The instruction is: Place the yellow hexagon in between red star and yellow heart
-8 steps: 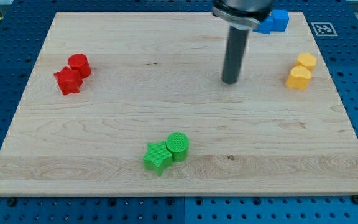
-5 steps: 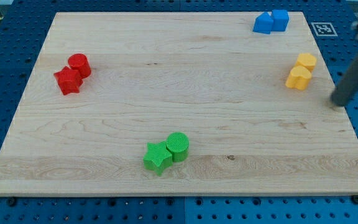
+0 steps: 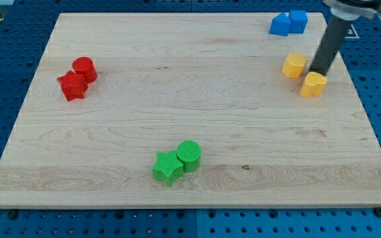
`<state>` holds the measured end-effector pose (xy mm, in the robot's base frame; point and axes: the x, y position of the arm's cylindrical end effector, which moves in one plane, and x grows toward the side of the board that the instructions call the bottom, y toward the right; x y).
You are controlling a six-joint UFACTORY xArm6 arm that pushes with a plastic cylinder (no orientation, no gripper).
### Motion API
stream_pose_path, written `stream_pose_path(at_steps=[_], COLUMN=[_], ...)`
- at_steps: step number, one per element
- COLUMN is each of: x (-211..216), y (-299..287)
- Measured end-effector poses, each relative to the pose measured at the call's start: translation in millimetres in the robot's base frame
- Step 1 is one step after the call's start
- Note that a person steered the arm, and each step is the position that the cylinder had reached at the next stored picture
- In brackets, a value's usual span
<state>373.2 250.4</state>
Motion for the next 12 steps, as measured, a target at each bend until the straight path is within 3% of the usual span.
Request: stream_pose_path(at_steps=[1,3,4,5,7,8,10,12], x=[-24,-8,-9,-18,12,32,38,2], y=[6,-136,-163,-125,-82,-85,-190,-163])
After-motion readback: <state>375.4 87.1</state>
